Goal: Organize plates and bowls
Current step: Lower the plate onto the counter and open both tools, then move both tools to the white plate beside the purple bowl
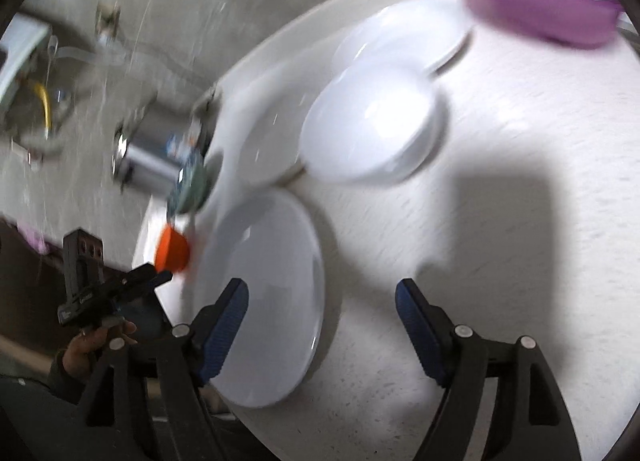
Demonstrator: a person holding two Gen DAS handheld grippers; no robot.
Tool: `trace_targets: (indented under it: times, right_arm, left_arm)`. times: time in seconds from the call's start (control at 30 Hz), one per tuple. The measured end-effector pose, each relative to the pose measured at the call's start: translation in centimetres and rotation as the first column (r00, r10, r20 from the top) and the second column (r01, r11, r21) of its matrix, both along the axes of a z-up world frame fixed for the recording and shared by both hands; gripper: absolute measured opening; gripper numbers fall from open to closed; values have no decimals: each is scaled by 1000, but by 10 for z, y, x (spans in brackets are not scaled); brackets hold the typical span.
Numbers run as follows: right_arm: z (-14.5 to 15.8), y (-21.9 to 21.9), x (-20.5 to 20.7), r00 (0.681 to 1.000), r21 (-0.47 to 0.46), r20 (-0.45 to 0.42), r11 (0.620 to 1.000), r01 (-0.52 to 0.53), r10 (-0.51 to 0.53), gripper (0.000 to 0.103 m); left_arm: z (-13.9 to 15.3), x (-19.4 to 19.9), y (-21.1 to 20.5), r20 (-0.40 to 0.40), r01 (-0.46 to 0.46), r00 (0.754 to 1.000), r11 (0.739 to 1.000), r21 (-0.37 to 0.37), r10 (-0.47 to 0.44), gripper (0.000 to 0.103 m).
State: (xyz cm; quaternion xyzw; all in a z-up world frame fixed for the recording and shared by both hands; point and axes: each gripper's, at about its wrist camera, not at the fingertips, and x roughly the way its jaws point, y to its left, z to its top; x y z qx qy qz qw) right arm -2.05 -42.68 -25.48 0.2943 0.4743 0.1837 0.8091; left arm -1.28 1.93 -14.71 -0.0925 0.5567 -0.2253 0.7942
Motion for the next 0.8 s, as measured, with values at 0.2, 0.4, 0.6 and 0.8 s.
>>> trace_targets:
  times: [0.2,0.4,0.6,0.8]
  right_arm:
    - [43,-42,12,974,86,82,975,204,-211,88]
    - [65,-59,27,938,139,127,942,306,-323,90]
    - [52,-88,47,903,232,110,894,383,-415,95]
    - [12,-117,80,893,302,-17,849,434,-450,93]
  left_arm:
    - [50,54,-31,151,120,981,993,0,-118,103]
    - [66,139,-57,139,204,969,979,7,-203,103]
    - [64,228,-106,81,265,960,964,33,-267,103]
    - [23,278,-167,-46,351,936,935,55,-349,103]
